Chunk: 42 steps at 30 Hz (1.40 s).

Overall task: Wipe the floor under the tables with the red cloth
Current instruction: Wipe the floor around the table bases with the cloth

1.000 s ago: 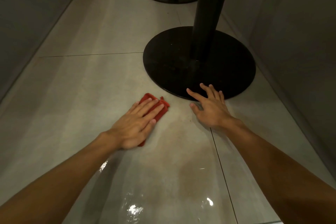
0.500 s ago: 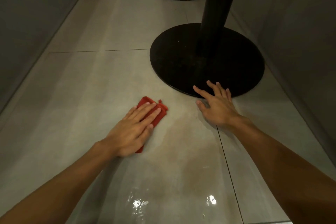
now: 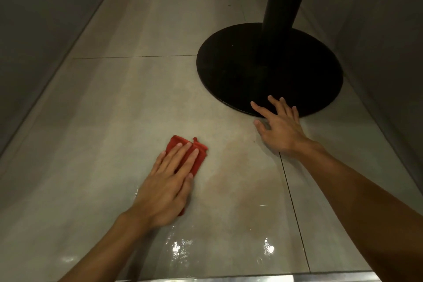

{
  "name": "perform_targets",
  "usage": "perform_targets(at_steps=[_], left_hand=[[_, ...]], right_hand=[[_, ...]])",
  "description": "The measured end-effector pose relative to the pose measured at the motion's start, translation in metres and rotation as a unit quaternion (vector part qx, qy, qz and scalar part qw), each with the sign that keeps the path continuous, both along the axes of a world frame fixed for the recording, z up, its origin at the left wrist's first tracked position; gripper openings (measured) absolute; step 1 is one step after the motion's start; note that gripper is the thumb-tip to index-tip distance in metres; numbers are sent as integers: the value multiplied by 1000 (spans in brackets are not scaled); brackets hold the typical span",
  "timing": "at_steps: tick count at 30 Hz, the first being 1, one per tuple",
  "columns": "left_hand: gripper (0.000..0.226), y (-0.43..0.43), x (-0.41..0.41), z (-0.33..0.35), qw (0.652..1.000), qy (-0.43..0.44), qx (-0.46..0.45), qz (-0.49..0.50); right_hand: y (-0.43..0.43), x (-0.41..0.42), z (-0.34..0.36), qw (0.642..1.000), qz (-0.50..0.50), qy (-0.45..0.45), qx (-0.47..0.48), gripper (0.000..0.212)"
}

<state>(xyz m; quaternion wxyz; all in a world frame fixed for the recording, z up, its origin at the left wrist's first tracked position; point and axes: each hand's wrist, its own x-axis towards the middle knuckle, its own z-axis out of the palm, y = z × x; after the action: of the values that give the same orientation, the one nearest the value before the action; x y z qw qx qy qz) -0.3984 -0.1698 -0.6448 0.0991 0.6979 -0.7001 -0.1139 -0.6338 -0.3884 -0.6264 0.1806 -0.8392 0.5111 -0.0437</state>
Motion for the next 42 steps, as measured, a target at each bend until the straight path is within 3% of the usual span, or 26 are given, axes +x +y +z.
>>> perform_targets(at_steps=[4, 8, 13, 17, 25, 34, 42], left_hand=[[56, 11, -31, -1, 1000, -7, -15, -1], [53, 35, -24, -2, 998, -11, -20, -51], [55, 31, 8, -8, 999, -18, -15, 47], [58, 25, -23, -6, 994, -17, -26, 101], [55, 53, -66, -2, 1000, -19, -10, -7], [60, 21, -50, 1, 998, -10, 2, 61], [57, 33, -76, -1, 1000, -23, 0, -15]], right_hand=[[6, 0, 8, 997, 0, -79, 2, 48], [34, -7, 20, 985, 84, -151, -20, 34], [56, -13, 11, 994, 103, -42, 14, 50], [66, -14, -2, 996, 88, -31, 12, 55], [71, -18, -5, 996, 80, -33, 22, 54], [71, -23, -3, 995, 94, -27, 29, 54], [73, -21, -2, 995, 90, -16, 28, 54]])
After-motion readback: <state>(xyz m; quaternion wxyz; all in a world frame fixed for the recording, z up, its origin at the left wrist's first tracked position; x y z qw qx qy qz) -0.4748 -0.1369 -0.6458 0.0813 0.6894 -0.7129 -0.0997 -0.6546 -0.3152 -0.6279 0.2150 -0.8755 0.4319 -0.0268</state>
